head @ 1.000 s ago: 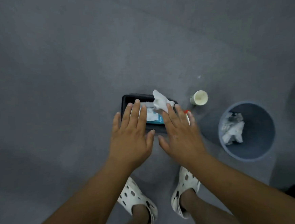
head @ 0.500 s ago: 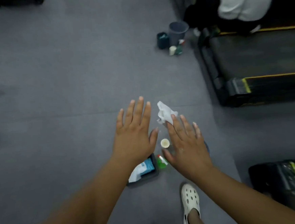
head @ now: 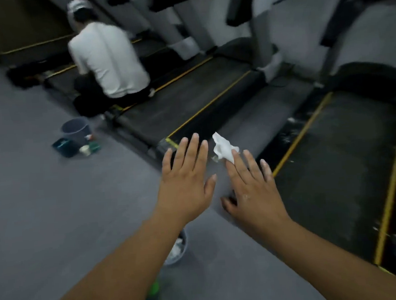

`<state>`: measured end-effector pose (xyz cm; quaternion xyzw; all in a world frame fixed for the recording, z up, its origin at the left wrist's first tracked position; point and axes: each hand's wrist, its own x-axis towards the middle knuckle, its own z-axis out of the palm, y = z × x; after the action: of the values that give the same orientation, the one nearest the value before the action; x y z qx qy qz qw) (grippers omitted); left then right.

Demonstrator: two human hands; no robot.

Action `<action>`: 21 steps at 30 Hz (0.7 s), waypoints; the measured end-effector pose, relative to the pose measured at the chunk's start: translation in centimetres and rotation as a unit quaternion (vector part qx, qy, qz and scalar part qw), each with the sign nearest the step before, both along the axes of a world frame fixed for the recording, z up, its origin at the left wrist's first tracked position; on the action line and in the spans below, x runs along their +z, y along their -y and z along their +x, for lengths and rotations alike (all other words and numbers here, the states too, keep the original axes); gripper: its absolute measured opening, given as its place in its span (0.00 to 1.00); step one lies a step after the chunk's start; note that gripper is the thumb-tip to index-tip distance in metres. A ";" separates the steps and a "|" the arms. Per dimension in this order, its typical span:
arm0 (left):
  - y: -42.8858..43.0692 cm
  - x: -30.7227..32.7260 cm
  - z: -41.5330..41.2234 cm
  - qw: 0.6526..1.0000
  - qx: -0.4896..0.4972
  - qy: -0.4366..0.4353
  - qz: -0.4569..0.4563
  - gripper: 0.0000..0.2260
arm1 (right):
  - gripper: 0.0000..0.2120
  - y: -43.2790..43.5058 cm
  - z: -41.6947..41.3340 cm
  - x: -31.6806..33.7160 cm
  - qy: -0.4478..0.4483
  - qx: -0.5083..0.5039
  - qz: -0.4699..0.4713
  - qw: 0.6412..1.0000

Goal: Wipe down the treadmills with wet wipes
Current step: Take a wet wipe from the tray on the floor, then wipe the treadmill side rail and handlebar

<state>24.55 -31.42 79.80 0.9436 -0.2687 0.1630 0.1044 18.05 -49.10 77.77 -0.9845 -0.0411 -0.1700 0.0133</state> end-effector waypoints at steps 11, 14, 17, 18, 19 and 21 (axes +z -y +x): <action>34.5 5.2 0.0 0.973 -0.229 0.025 0.020 0.33 | 0.40 29.8 -7.0 3.9 0.017 -0.238 -0.015 0.971; 42.2 6.1 -0.4 0.962 -0.268 0.040 0.026 0.33 | 0.39 36.4 -8.1 4.6 0.018 -0.279 -0.012 0.960; 48.4 6.6 0.5 0.953 -0.297 0.041 0.038 0.33 | 0.39 41.6 -7.7 4.9 0.014 -0.314 -0.015 0.949; 50.3 6.6 1.1 0.950 -0.305 0.041 0.042 0.33 | 0.39 43.2 -7.3 4.8 0.015 -0.323 -0.016 0.946; 52.1 6.4 1.8 0.947 -0.315 0.039 0.045 0.33 | 0.39 44.7 -6.9 4.7 0.015 -0.330 -0.016 0.944; 55.6 5.8 3.5 0.942 -0.331 0.035 0.047 0.33 | 0.40 47.6 -5.7 4.1 0.011 -0.341 -0.010 0.940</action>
<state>28.07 -87.04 85.57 0.7990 -0.5766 0.1390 0.0989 12.37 -96.66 81.87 -0.9376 0.2956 -0.1745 -0.0557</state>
